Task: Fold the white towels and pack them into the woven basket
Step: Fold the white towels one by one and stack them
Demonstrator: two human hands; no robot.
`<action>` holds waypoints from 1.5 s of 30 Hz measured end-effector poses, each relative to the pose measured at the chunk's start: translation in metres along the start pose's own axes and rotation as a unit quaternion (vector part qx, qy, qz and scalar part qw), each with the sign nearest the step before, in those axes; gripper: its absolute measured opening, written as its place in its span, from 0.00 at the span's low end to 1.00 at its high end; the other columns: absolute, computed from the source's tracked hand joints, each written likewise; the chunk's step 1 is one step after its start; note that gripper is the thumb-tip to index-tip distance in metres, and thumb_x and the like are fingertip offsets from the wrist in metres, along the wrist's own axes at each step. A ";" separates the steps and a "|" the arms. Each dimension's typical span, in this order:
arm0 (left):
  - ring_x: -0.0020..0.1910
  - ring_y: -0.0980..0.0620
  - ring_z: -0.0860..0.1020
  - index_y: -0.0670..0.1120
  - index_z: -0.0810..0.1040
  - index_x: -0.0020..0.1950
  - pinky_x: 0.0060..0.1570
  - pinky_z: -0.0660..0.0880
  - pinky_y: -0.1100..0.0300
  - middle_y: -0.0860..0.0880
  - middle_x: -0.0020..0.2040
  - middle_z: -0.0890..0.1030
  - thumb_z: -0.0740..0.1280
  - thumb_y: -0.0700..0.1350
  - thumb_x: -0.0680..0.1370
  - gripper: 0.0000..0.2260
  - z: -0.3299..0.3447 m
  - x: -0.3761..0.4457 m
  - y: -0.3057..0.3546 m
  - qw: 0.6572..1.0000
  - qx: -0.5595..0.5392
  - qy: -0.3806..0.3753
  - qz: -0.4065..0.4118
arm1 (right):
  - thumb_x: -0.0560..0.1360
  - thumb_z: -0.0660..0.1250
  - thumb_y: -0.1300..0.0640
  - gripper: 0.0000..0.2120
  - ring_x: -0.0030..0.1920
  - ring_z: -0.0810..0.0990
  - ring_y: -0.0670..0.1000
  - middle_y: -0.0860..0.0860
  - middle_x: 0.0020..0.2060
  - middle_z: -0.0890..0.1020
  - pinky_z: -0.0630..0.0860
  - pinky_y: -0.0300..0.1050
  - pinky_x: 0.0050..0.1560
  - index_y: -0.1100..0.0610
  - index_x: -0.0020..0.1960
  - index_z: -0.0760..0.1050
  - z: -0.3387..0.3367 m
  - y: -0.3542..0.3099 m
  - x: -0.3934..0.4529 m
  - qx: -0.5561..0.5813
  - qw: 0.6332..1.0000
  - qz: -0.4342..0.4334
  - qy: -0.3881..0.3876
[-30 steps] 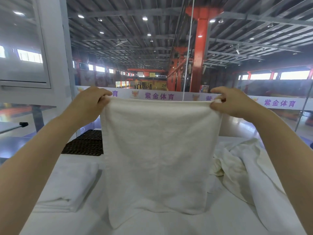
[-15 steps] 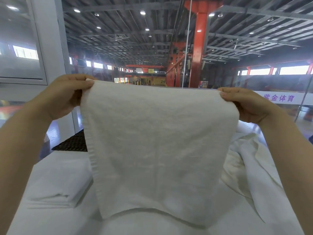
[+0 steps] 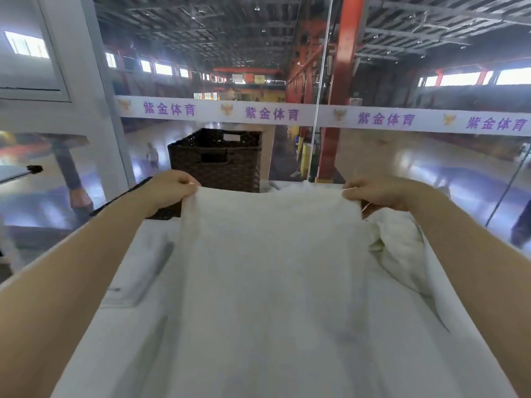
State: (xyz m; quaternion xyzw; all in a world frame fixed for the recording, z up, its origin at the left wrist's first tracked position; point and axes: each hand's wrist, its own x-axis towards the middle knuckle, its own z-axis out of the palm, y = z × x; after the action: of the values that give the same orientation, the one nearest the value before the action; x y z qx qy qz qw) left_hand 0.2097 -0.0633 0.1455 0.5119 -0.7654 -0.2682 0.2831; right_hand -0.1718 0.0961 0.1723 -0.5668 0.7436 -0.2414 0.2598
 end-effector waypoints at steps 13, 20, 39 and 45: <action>0.45 0.50 0.84 0.40 0.79 0.56 0.47 0.81 0.63 0.41 0.50 0.82 0.63 0.40 0.81 0.08 0.054 -0.004 -0.044 0.967 -0.241 0.077 -0.028 | 0.80 0.62 0.59 0.08 0.42 0.86 0.54 0.58 0.45 0.84 0.83 0.48 0.50 0.62 0.49 0.76 0.052 0.040 0.008 0.089 0.981 -0.043 0.166; 0.42 0.49 0.84 0.41 0.79 0.54 0.42 0.81 0.65 0.43 0.43 0.83 0.61 0.40 0.82 0.08 0.086 -0.085 -0.094 0.968 -0.241 0.045 -0.052 | 0.81 0.63 0.58 0.07 0.44 0.85 0.52 0.54 0.41 0.82 0.83 0.48 0.48 0.57 0.45 0.76 0.127 0.093 -0.056 0.204 0.968 -0.036 0.142; 0.56 0.53 0.79 0.38 0.75 0.48 0.57 0.75 0.67 0.45 0.56 0.79 0.65 0.51 0.78 0.15 0.109 -0.153 -0.152 0.944 -0.304 -0.128 0.019 | 0.74 0.66 0.71 0.09 0.45 0.79 0.55 0.51 0.48 0.84 0.72 0.38 0.43 0.59 0.40 0.76 0.173 0.152 -0.100 0.233 0.967 -0.100 0.032; 0.61 0.46 0.74 0.49 0.78 0.44 0.54 0.68 0.68 0.48 0.56 0.78 0.63 0.47 0.76 0.05 0.095 -0.149 -0.168 0.948 -0.217 -0.223 0.072 | 0.71 0.68 0.66 0.07 0.50 0.81 0.53 0.52 0.48 0.83 0.72 0.36 0.48 0.59 0.35 0.76 0.168 0.155 -0.101 0.222 0.963 -0.138 -0.059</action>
State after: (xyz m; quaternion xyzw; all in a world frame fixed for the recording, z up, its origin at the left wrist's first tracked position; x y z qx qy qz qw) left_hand 0.2960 0.0313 -0.0620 0.3091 -0.7668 -0.5141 0.2284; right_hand -0.1499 0.2201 -0.0437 -0.6048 0.5696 -0.4002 0.3868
